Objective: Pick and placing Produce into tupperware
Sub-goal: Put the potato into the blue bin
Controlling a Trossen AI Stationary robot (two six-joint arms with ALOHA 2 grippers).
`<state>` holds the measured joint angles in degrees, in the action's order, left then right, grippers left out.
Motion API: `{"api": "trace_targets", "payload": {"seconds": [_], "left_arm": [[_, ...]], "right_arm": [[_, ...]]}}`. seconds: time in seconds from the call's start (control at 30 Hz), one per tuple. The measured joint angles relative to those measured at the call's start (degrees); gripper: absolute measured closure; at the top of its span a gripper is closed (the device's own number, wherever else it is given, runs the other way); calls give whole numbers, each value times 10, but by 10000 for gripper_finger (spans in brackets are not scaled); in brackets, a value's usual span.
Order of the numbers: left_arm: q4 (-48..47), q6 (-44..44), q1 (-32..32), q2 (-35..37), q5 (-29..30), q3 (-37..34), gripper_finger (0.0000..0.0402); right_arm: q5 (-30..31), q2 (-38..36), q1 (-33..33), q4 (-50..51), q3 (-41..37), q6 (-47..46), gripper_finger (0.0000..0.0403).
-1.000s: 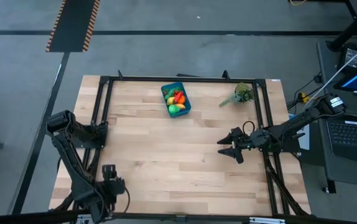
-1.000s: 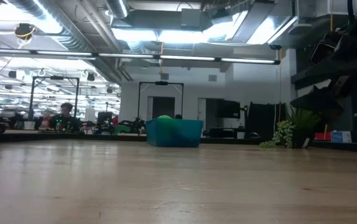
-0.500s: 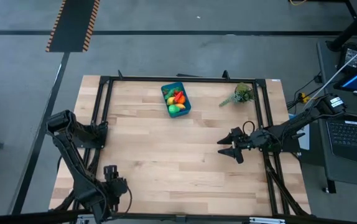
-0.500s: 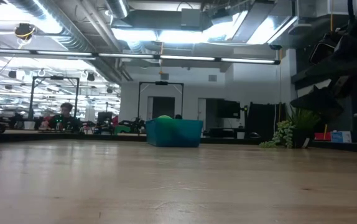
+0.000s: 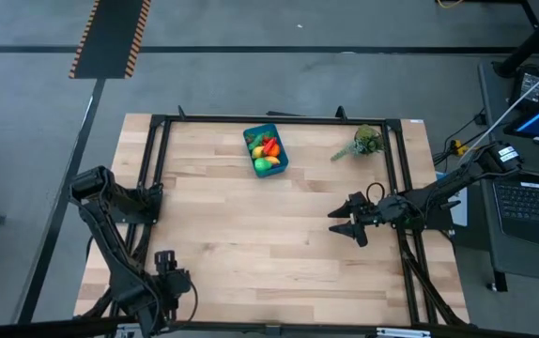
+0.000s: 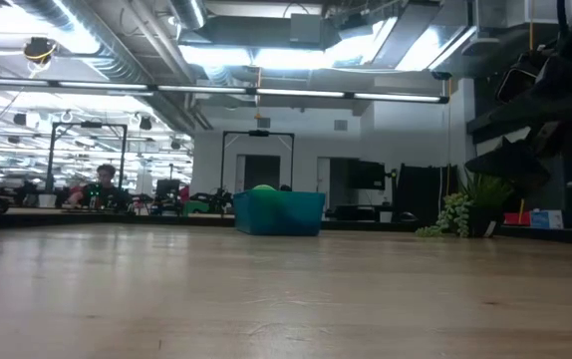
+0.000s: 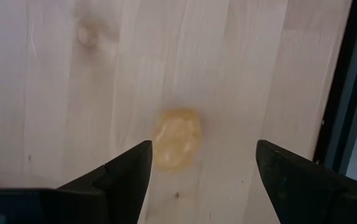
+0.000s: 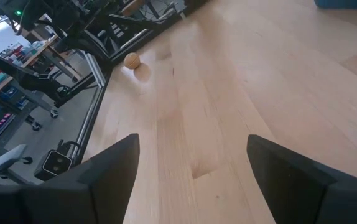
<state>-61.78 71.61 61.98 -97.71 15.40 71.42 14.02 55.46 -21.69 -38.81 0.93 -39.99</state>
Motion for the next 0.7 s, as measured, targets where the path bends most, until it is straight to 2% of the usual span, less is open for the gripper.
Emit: {"api": "trace_targets", "payload": {"seconds": [0.17,0.33,0.57,0.7], "left_arm": [[26,0,0,0,0,-24,124],[42,-1,0,-2,-47,-66,124],[49,-32,-2,-2,-35,-82,124],[93,-47,-3,-2,-35,-99,124]], "right_arm": [[0,0,0,0,0,0,104],[0,0,0,-1,0,0,104],[0,0,0,-7,0,-3,104],[0,0,0,-9,0,-3,104]]}}
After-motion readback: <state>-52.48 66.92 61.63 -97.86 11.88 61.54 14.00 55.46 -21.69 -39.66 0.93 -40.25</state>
